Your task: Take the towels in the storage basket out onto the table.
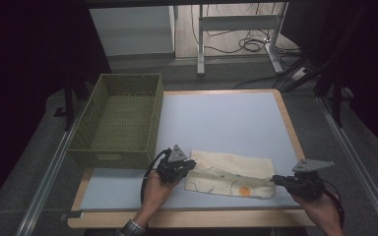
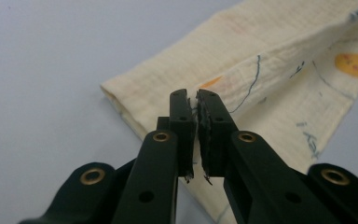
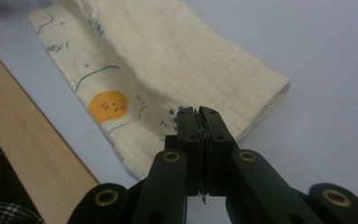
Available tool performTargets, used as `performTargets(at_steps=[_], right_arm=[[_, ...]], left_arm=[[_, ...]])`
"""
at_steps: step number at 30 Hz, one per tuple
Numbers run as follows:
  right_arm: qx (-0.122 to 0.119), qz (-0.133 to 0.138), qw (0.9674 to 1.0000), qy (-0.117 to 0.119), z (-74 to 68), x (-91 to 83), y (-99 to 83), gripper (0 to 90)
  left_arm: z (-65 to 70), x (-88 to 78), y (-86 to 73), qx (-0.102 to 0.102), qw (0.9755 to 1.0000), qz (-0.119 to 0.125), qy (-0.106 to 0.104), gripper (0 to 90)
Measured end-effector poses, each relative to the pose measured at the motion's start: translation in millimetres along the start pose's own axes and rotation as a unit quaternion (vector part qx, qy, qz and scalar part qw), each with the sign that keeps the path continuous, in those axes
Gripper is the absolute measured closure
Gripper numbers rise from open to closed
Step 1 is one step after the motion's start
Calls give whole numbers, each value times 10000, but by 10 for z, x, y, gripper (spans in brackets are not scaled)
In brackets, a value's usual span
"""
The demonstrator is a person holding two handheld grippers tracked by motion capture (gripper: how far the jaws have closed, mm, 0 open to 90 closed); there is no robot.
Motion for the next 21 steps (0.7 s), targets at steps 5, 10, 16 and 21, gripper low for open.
performTargets(at_steps=[5, 10, 16, 21], right_arm=[[-3, -64, 10000, 37, -42, 39, -102, 860], [59, -140, 9998, 139, -85, 88, -211, 827], [101, -180, 9998, 84, -107, 14, -291, 741], [124, -259, 9994, -216, 8, -130, -362, 712]], left_arm=[[75, -13, -165, -41, 9999, -78, -85, 833], [138, -57, -320, -135, 9994, -223, -243, 760], [95, -205, -477, -178, 9990, -374, -142, 570], [-49, -307, -578, -340, 9983, -478, -9, 503]])
Point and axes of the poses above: each handheld gripper's, and its own axes: x roughly forward along the jaws, y roughly out of its top, z roughly to its right, the point moved 9 cm from there along x, roughly forward along the jaws, and after that the axes turned 11 degrees about y, right-handed, at the moved point
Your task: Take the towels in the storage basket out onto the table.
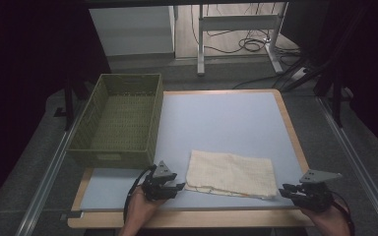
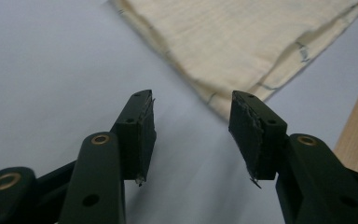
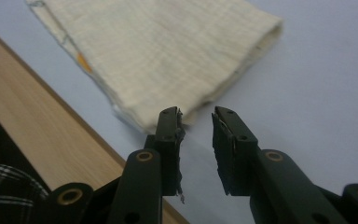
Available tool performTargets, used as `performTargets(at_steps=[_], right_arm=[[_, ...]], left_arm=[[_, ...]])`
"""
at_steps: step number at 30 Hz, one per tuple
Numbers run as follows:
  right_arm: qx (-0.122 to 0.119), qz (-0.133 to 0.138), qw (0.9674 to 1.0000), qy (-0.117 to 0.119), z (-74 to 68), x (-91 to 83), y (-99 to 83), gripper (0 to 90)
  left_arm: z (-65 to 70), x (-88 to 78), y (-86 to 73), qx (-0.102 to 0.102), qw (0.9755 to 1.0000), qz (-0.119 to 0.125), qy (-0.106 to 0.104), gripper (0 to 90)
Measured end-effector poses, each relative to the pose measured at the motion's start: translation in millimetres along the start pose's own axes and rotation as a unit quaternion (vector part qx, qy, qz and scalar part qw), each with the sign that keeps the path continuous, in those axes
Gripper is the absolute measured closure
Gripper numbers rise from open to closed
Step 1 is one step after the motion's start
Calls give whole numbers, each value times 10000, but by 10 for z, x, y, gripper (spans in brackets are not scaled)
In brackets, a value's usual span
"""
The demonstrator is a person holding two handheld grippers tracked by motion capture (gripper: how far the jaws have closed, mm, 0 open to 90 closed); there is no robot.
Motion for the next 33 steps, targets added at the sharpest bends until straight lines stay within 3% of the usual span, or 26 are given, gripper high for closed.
performTargets(at_steps=[3, 7, 14, 19, 25, 28, 31, 33], right_arm=[[96, 63, 9999, -104, 101, -42, -2, 708], [195, 193, 9996, -118, 215, -12, 90, 707], [321, 375, 9988, -68, 419, 183, 441, 732], [351, 381, 9985, -178, 609, 362, 680, 735], [449, 288, 9983, -222, 749, 537, 736, 688], [403, 100, 9989, -226, 752, 639, 646, 646], [315, -39, 9991, -289, 725, 665, 576, 647], [334, -14, 9992, -210, 690, 673, 556, 735]], left_arm=[[-75, -5, 55, -164, 9999, 45, 20, 489], [-127, 74, 262, -230, 9996, 138, 67, 483], [-190, 329, 724, -236, 9994, 237, 123, 505], [-309, 559, 948, -251, 9992, 134, 290, 544], [-411, 768, 992, -329, 9987, -52, 377, 524], [-453, 904, 895, -286, 9981, -269, 466, 473], [-440, 941, 833, -216, 9982, -347, 434, 463], [-392, 923, 808, -185, 9987, -269, 386, 509]])
Point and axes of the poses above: each handheld gripper's, and its own axes: x roughly forward along the jaws, y roughly out of its top, z roughly to its right, the point moved 9 cm from there along x, roughly forward along the jaws, and after that the axes turned 11 degrees about y, right-handed, at the moved point
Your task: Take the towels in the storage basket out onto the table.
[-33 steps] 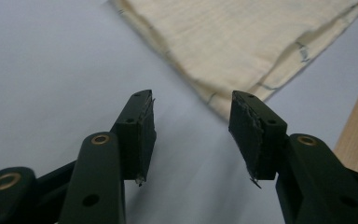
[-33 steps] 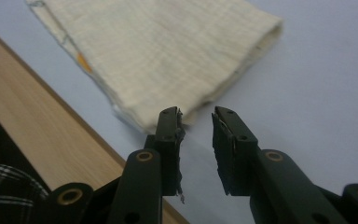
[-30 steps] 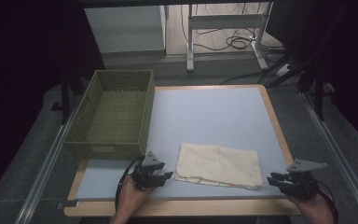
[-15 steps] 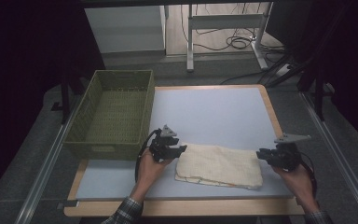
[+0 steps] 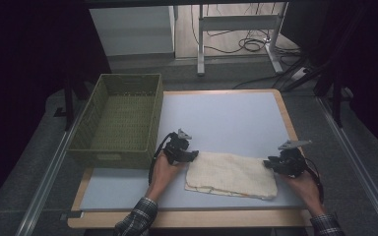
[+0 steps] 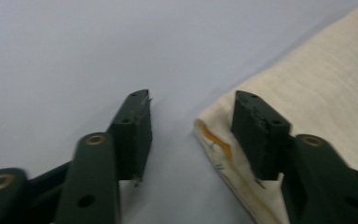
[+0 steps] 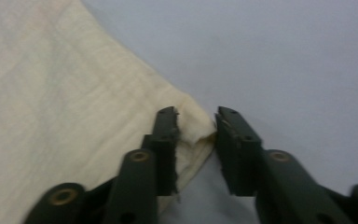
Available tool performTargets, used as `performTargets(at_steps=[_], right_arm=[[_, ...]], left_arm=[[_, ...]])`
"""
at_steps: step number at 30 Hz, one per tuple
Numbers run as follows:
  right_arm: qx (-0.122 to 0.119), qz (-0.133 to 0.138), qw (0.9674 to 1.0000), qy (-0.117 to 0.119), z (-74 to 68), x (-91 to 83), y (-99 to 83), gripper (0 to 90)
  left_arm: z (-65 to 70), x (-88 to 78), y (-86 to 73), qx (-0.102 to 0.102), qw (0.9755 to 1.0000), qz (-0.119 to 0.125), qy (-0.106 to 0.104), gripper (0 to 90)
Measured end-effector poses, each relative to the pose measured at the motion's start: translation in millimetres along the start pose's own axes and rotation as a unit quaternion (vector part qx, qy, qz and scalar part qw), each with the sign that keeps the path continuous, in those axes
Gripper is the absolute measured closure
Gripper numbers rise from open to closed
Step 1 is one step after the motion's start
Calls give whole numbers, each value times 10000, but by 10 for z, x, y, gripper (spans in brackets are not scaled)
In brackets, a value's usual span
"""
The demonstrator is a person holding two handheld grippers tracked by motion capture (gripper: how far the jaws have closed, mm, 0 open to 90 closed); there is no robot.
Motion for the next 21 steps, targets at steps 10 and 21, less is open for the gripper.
performTargets(at_steps=[10, 21], right_arm=[[-272, -83, 9995, -119, 34, 11, 188, 859], [-275, 168, 9993, -215, 279, 231, 732, 853]], left_arm=[[117, -180, 18, 201, 9994, 245, -157, 848], [-47, -390, 12, 100, 9988, 436, 182, 844]])
Point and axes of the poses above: each handheld gripper's, and its own axes: x roughly forward along the jaws, y roughly out of its top, z roughly to its right, the point moved 9 cm from there along x, roughly forward along the jaws, and after that the axes turned 11 degrees about y, right-handed, at the moved point
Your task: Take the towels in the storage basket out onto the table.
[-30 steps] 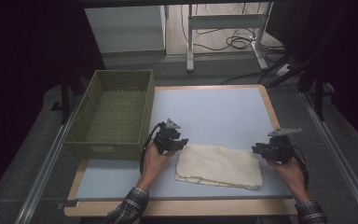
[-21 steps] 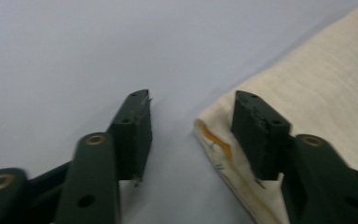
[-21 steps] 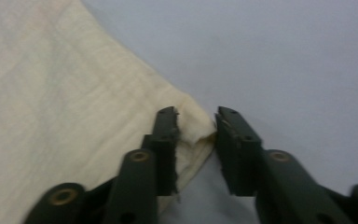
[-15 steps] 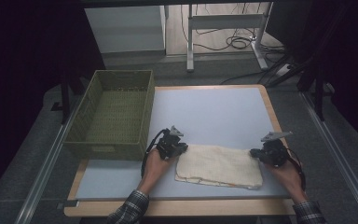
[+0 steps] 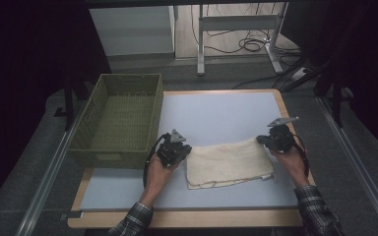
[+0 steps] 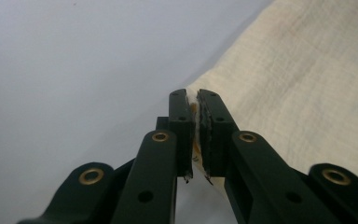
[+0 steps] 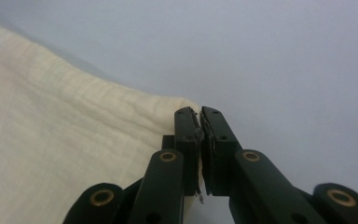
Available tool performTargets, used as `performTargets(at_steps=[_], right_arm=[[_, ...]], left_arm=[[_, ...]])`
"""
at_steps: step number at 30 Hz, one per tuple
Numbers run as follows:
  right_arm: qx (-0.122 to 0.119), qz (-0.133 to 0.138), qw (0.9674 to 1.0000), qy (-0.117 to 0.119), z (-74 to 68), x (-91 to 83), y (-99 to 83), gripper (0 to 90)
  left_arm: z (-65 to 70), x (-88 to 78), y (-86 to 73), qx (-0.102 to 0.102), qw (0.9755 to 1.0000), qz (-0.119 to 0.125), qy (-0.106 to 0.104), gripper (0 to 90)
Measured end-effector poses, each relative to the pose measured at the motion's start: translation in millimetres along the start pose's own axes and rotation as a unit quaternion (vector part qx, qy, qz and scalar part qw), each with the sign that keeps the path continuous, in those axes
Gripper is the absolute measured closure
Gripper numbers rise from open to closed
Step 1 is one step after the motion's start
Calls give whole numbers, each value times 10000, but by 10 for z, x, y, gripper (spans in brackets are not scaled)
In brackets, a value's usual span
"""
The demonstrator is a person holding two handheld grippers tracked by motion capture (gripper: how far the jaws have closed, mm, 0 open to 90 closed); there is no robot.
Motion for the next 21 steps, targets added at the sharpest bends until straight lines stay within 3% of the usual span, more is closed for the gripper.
performTargets(at_steps=[2, 4, 6, 10, 15, 21], right_arm=[[117, -77, 9999, 91, 54, 151, 50, 845], [235, -99, 9996, 140, 76, 216, 39, 817], [298, -20, 9994, 155, 70, 196, 36, 759], [229, 32, 9996, 188, -6, 64, 32, 684], [184, 63, 9991, 374, -149, -44, -1, 650], [41, -11, 9981, 613, -391, -73, -88, 641]], left_arm=[[-20, 30, -83, -120, 9999, -83, -31, 828], [-43, 43, -95, -185, 9998, -55, -37, 734], [-71, 43, -88, -236, 9997, -41, -32, 607], [-66, 52, -41, -241, 9997, -3, 29, 473], [-59, 116, -36, -194, 9997, -10, 125, 421], [-107, 183, -112, -202, 9994, -88, 270, 466]])
Point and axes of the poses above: each handheld gripper's, and its own axes: x roughly forward along the jaws, y roughly out of its top, z roughly to its right, the point moved 9 cm from there along x, roughly forward along the jaws, and after that the axes turned 11 degrees about y, right-handed, at the moved point
